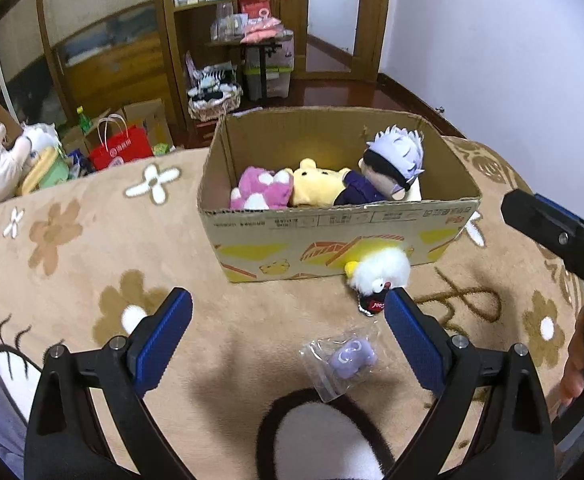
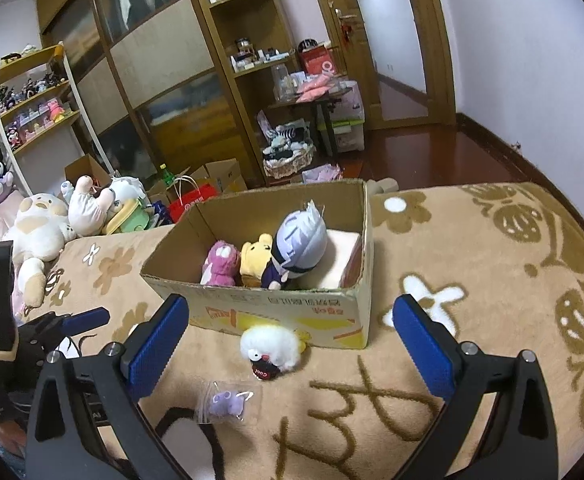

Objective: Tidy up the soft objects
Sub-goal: 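Withdraw both tools from the box toward the fluffy keychain and clear bag, then close left tool on clear bag while right tool grasps white fluffy keychain plush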

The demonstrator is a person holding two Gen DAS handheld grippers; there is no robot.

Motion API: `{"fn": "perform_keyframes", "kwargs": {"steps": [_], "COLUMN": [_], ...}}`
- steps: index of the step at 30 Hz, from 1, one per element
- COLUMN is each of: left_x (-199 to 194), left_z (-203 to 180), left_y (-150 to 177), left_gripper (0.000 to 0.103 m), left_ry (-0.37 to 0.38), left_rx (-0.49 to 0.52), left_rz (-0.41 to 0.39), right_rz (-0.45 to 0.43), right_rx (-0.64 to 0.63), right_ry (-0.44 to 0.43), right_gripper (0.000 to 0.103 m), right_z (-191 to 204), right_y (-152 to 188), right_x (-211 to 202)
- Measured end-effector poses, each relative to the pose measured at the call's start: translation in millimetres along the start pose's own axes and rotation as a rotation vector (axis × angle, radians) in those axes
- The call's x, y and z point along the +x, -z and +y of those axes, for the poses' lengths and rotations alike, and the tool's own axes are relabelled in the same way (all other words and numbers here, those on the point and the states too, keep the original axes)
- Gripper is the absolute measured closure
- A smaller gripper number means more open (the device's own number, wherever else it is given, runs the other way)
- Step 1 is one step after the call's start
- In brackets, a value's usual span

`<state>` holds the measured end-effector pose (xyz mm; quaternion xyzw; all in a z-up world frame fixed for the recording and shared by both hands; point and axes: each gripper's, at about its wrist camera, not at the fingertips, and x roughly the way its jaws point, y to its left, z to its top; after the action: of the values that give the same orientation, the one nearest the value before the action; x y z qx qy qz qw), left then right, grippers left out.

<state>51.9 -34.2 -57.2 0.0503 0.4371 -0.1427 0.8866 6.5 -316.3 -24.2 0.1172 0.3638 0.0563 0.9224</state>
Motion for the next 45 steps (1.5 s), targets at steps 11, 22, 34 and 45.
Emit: {"fn": "perform_keyframes", "kwargs": {"steps": [11,22,34,45], "left_x": [36.3,62.4,93.4,113.1], "left_z": [2.5,-1.3,-4.2,-4.2], "left_y": [2.1,3.7,11.2,17.1], "left_gripper": [0.007,0.007,0.007,0.007], "left_ry": [0.045,0.07,0.149,0.23], "left_rx": [-0.066,-0.083,-0.127,-0.203], "left_rz": [0.086,0.152,0.269,0.344], "right_rz": [0.093,0.142,0.268,0.363], "right_rx": [0.067,0.122,0.158,0.172], "right_ry": [0.011,-0.004,-0.051,-0.065], "right_gripper": [0.0,0.0,0.007,0.034], "right_z": [-4.8,-14.0,-11.1,-10.8], "right_y": [13.4,15.2,29.9,42.2], "right_x": [37.6,55.7,91.6,120.6]}}
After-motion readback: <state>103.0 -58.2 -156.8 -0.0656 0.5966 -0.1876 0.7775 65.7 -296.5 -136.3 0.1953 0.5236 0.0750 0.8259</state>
